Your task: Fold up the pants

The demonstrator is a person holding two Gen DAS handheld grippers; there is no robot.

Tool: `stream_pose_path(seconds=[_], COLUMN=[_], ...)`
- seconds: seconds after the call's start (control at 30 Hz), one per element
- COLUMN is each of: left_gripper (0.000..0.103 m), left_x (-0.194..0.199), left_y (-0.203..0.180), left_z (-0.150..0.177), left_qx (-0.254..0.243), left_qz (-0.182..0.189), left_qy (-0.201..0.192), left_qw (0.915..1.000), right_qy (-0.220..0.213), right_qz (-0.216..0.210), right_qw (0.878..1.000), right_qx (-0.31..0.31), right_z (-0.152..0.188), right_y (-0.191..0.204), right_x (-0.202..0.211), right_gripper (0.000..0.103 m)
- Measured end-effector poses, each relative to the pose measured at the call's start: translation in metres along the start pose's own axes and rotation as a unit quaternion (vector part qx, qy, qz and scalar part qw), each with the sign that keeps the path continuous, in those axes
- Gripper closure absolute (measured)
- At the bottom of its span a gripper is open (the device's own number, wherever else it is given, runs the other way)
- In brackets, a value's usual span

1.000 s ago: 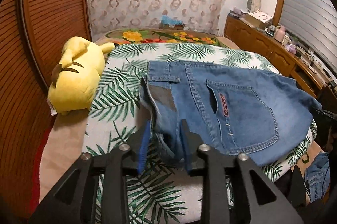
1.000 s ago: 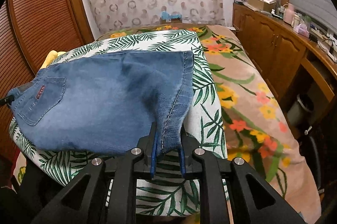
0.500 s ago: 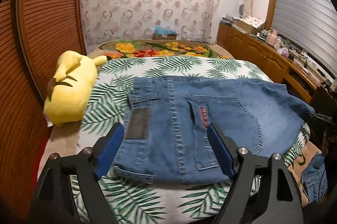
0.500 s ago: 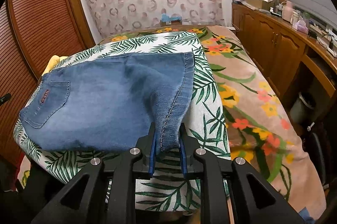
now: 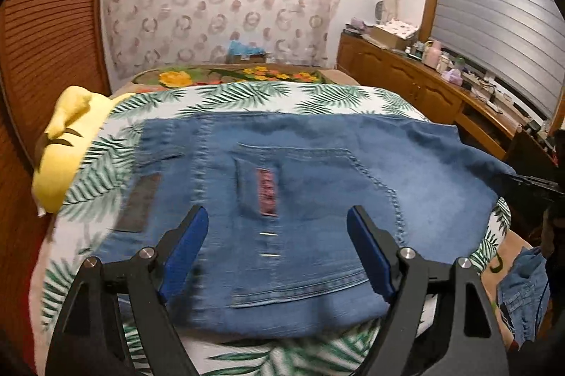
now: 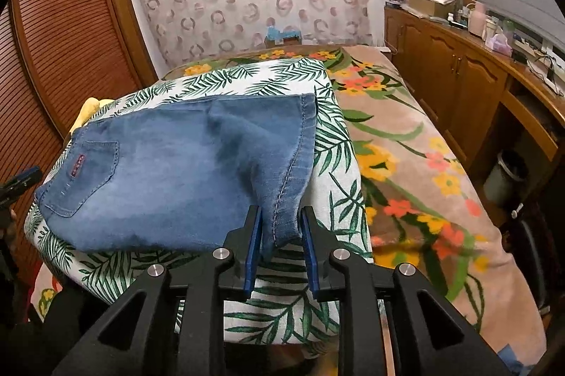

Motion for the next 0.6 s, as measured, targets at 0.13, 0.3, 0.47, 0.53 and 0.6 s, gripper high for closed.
stream_pose_path(seconds=[0.13,0.3,0.47,0.53,0.6], left_gripper=[0.022,0.022,0.022,0.022,0.022], left_x=[-0.01,-0.016,-0.02,-0.021,-0.019], left_y=[-0.017,-0.032,-0.037,-0.038,-0.039], left_z=[0.008,0.015,0.021,0.023,0.023], left_qx=[-0.014,-0.026,-0.017,-0.016,-0.015], left_qz=[0.01,0.024,0.034,0.034,0.037], left_qy=[0.011,0.031,0.047,0.049,0.048], left_qw=[0.9998,0.9989,0.9982,0.9981,0.998], right_qy=[0.004,0.003,-0.003,-0.009,-0.009], right_qz=[0.0,0.001,-0.007,-0.02,-0.034], right_qw=[1.0,1.0,1.0,0.999,0.999], right_qx=[0.0,-0.003,0.004,0.024,0.031], right_z=[0.002,0.001,-0.002,-0.002,-0.006], right_y=[0.002,0.001,0.004,0.012,0.02], right_x=[-0.001,-0.001,0.004,0.009,0.009], right_gripper=[0.081,0.08,0.084,0.09,0.092])
Point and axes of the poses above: each gripper's, at about its wrist camera, not at the fingertips, and x roughly against the way its jaws point, y to its left, z to its underside, the point moved 3 cm from there along -x, roughly the way its jaws point, and after that the axes turned 12 degrees about -y, right-handed, at the moved point
